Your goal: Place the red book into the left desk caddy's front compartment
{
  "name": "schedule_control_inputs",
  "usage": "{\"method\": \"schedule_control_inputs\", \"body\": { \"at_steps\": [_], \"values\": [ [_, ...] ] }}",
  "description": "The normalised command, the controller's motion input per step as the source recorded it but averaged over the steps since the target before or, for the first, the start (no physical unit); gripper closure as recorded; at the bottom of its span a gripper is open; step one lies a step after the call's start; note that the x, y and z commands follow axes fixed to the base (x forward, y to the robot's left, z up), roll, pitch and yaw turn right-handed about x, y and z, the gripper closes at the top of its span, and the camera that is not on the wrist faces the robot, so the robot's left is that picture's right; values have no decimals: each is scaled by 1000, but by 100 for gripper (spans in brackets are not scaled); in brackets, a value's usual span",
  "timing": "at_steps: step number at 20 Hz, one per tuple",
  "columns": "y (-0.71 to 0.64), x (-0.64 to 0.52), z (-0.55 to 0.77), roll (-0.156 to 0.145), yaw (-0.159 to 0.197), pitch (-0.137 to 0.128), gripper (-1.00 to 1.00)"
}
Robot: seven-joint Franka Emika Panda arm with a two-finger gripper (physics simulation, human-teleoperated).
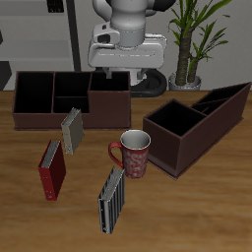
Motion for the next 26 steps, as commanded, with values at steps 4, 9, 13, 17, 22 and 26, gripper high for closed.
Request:
{"method": "schedule_control_inputs", "body": {
  "at_steps": [4,9,13,17,22,26],
  "values": [
    [-120,7,28,-12,-5,7,-100],
    [-303,96,86,-49,23,-16,-100],
    [-609,296,102,-11,52,39,-100],
    [-661,313,63,13,64,-22,-100],
    [-455,297,-116,32,19,24,-100],
    [-321,323,-187,103,49,51,-100]
  ]
}}
